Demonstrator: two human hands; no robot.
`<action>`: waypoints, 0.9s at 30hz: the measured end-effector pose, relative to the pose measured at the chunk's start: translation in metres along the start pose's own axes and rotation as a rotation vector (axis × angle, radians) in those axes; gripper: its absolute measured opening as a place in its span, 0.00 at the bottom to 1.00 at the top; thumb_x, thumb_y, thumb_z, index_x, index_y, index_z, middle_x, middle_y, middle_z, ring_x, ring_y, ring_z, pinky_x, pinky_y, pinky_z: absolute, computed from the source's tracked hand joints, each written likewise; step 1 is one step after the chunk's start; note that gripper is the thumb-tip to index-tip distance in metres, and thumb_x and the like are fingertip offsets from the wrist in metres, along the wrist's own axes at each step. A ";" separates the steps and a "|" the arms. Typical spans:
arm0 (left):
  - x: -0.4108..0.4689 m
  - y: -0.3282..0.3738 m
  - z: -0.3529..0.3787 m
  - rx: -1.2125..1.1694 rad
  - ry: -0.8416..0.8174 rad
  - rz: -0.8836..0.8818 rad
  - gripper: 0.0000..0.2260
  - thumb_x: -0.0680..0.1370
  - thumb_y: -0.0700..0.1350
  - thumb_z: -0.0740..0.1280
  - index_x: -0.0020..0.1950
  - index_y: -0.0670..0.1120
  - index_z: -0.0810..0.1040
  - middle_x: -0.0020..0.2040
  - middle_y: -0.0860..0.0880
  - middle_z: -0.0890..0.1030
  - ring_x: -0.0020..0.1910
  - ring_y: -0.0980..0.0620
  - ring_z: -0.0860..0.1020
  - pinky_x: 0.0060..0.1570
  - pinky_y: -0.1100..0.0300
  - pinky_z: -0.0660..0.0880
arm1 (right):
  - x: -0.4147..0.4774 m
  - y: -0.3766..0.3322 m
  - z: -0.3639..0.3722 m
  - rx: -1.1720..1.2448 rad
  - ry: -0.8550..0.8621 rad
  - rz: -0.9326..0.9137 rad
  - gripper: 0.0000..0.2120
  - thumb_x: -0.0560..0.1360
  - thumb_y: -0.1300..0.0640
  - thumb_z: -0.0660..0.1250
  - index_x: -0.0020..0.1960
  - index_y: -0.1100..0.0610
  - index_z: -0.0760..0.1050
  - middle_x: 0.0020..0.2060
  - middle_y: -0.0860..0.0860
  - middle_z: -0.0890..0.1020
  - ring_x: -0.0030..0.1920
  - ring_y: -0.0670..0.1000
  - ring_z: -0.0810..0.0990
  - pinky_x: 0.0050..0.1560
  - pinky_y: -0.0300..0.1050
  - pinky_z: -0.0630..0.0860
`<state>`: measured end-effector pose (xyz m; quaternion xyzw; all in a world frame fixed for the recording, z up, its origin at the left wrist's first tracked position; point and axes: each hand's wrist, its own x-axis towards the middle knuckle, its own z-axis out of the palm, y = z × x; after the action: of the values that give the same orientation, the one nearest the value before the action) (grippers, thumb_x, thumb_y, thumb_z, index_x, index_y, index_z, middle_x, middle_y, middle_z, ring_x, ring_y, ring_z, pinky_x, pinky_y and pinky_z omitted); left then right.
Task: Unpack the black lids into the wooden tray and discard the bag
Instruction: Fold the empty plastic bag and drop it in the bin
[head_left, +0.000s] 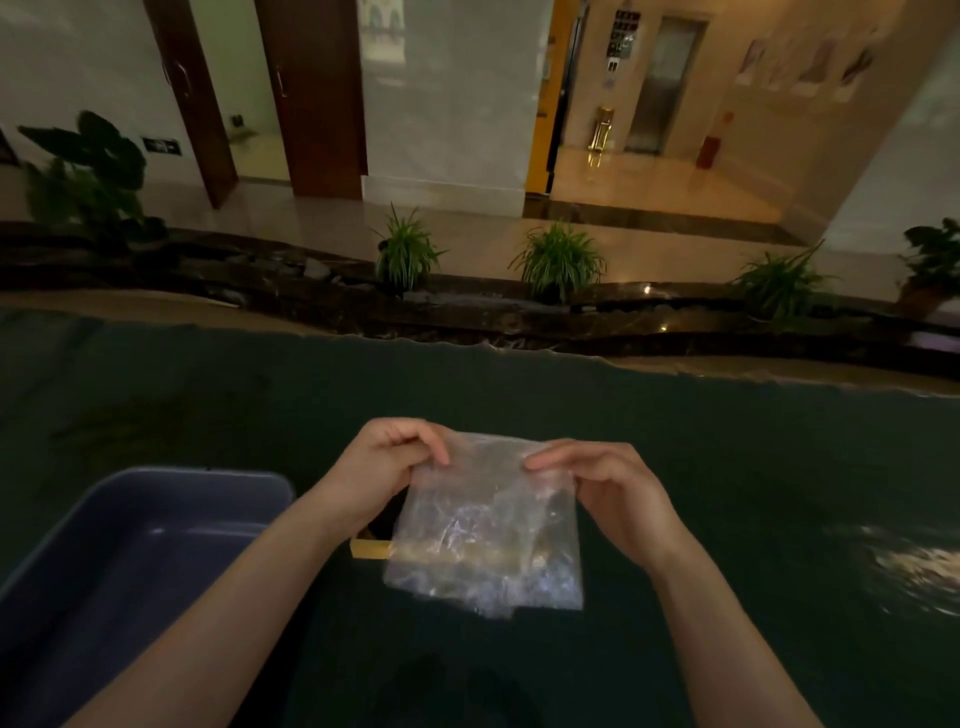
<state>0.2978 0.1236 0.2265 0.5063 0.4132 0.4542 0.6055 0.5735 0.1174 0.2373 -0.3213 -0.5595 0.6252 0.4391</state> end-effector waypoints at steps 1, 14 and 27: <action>0.000 0.000 0.000 -0.003 0.005 0.019 0.15 0.81 0.31 0.62 0.42 0.42 0.85 0.54 0.43 0.87 0.54 0.43 0.86 0.46 0.56 0.83 | -0.001 0.000 0.003 -0.012 0.019 0.000 0.16 0.77 0.62 0.60 0.49 0.64 0.87 0.53 0.62 0.86 0.57 0.61 0.83 0.59 0.53 0.79; -0.014 -0.011 0.013 0.117 0.014 -0.092 0.12 0.76 0.42 0.75 0.58 0.52 0.85 0.55 0.46 0.88 0.55 0.45 0.87 0.53 0.49 0.84 | -0.008 0.011 0.017 -0.100 0.252 -0.017 0.38 0.72 0.53 0.79 0.76 0.45 0.65 0.56 0.53 0.87 0.57 0.54 0.86 0.54 0.48 0.84; -0.003 -0.040 0.063 0.163 -0.259 -0.161 0.32 0.63 0.58 0.82 0.64 0.60 0.73 0.57 0.54 0.87 0.54 0.57 0.86 0.46 0.62 0.83 | -0.100 0.042 0.016 -0.245 0.615 0.042 0.04 0.76 0.60 0.76 0.45 0.52 0.86 0.36 0.50 0.85 0.37 0.46 0.82 0.41 0.39 0.78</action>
<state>0.3624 0.1028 0.1962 0.5733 0.4066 0.3001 0.6449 0.5922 0.0207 0.1893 -0.5570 -0.4650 0.4361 0.5324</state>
